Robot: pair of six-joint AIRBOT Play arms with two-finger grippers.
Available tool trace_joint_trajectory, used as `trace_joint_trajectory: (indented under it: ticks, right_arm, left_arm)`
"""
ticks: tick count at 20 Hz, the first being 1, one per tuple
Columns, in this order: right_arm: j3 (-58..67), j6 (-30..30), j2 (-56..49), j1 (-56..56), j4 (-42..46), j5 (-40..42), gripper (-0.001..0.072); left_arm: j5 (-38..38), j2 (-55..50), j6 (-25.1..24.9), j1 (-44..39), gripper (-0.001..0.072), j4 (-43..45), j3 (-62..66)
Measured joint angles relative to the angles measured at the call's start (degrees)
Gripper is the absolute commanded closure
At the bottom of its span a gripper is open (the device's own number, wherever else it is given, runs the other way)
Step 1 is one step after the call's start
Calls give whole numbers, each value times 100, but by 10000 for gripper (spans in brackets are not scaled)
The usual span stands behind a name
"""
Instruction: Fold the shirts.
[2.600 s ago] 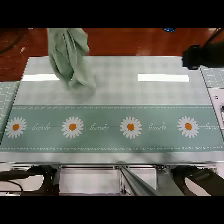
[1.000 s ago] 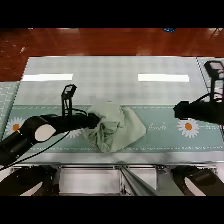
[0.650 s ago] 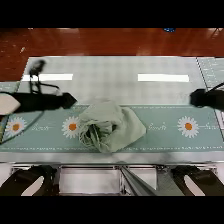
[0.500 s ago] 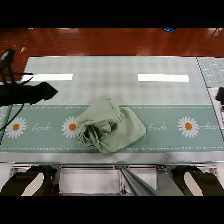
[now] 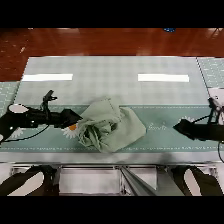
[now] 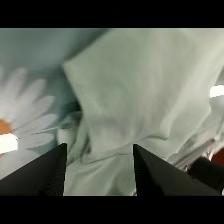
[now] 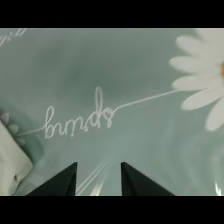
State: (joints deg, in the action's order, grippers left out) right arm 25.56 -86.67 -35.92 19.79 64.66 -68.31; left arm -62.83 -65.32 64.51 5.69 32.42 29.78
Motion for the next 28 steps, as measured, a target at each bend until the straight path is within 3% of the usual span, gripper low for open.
trace_joint_trajectory:
  ticks: [1, 2, 6, 12, 19, 20, 21, 22, 25, 28]
  right_arm:
    - [-188, 11, 2, -162, -133, 4, 374]
    - [-334, 2, 2, -339, -216, -2, 374]
    - [-616, -315, 2, -1139, -470, 74, 374]
    - [-708, -804, -560, -2509, -992, 822, 374]
    - [-448, -415, -2177, -3578, -2315, 2061, 375]
    - [-304, -321, -2382, -3626, -2437, 2216, 463]
    - [-133, -249, -2592, -3668, -2524, 2341, 662]
    - [90, -140, -2815, -3698, -2597, 2433, 692]
    - [914, 315, -3257, -3727, -2682, 2317, 694]
    - [2205, 385, -3198, -3545, -2074, 1766, 694]
  left_arm:
    - [125, -162, -170, -127, 504, -227, -35]
    - [240, -313, -304, -238, 676, -372, -48]
    - [374, -656, -745, -455, 681, -756, 87]
    - [267, -765, -955, -461, 681, -898, 396]
    - [184, -776, -997, -461, 681, -929, 461]
    - [181, -776, -1001, -461, 681, -931, 461]
    - [179, -776, -1005, -461, 681, -931, 470]
    - [175, -778, -1008, -461, 681, -929, 494]
    - [76, -752, -1003, -431, 681, -929, 817]
    - [-201, -520, -852, -243, 681, -927, 1674]
